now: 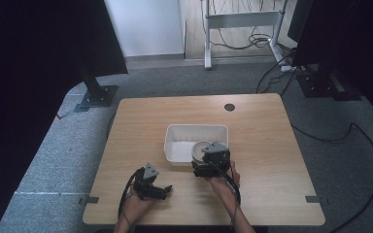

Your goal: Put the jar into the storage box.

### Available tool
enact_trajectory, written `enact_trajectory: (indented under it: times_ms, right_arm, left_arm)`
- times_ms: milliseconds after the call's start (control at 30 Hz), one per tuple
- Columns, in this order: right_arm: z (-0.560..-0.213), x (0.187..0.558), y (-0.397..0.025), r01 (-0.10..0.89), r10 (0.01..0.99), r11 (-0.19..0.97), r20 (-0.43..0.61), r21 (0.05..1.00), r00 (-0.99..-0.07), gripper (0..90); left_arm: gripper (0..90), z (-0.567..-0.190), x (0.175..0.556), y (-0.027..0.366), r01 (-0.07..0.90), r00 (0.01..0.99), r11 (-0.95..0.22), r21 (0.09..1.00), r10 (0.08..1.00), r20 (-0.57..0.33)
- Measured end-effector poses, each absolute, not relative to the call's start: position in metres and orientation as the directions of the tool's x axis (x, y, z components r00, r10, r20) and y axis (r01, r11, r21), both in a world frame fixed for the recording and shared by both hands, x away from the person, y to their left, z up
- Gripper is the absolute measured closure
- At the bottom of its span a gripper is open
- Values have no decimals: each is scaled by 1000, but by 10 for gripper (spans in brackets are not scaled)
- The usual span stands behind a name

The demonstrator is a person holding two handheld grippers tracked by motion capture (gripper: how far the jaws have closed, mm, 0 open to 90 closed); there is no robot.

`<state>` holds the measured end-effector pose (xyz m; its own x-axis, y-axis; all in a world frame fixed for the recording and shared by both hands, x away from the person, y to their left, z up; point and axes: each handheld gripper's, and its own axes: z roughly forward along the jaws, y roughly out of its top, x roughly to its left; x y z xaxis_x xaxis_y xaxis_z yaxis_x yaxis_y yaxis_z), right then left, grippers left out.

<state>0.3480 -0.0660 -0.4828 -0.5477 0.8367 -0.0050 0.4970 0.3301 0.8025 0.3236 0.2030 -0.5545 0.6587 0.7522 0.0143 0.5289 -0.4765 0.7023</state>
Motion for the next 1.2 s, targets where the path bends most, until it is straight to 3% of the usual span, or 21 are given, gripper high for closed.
enact_trajectory:
  times_ms: [1200]
  right_arm:
    - [-492, 389, -40, 502, 852, 332, -26, 799, -522, 90]
  left_arm:
    - [3, -554, 324, 203, 526, 662, -480, 702, 750, 17]
